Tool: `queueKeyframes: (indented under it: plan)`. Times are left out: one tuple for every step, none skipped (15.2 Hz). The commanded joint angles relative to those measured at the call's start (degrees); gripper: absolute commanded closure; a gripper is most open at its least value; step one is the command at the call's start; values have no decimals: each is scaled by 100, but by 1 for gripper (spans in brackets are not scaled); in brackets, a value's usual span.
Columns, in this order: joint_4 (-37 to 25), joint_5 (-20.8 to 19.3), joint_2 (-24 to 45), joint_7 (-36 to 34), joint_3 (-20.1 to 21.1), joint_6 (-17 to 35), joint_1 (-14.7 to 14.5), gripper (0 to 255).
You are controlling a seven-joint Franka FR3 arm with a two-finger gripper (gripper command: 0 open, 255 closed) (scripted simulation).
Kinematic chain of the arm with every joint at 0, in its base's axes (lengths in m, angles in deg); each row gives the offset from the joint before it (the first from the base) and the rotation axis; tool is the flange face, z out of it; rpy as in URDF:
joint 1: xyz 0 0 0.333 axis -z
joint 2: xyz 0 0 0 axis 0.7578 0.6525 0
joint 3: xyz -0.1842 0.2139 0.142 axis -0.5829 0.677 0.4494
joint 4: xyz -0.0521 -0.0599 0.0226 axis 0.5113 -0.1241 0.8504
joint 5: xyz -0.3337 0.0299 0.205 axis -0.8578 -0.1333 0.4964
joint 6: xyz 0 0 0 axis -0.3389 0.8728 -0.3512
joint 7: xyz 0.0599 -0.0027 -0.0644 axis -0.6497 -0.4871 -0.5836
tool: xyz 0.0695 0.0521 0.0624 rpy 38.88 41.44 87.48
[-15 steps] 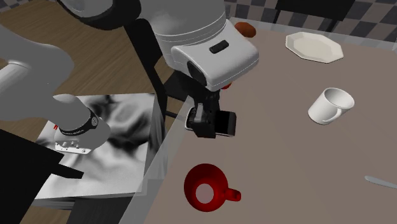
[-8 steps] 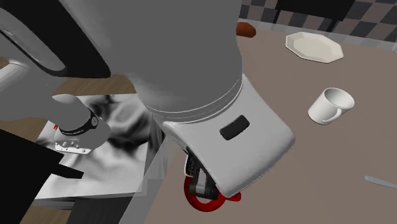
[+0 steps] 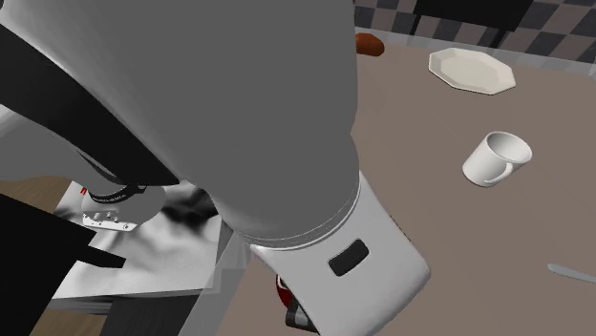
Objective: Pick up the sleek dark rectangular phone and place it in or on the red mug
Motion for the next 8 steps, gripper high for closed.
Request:
queueKeyframes:
  plan:
    - [114, 20, 41, 28, -8, 157, 3, 255]
    - [164, 30, 67, 38, -10, 232, 3, 255]
    - [214, 42, 95, 49, -11, 308, 2, 255]
    - [262, 54, 123, 60, -13, 384, 2, 255]
    - [309, 66, 153, 72, -15, 460, 1, 255]
    - [355, 80, 183, 84, -17, 535, 0, 255]
    - [416, 99, 227, 102, -19, 638, 0, 255]
    - [417, 98, 226, 101, -18, 638, 0, 255]
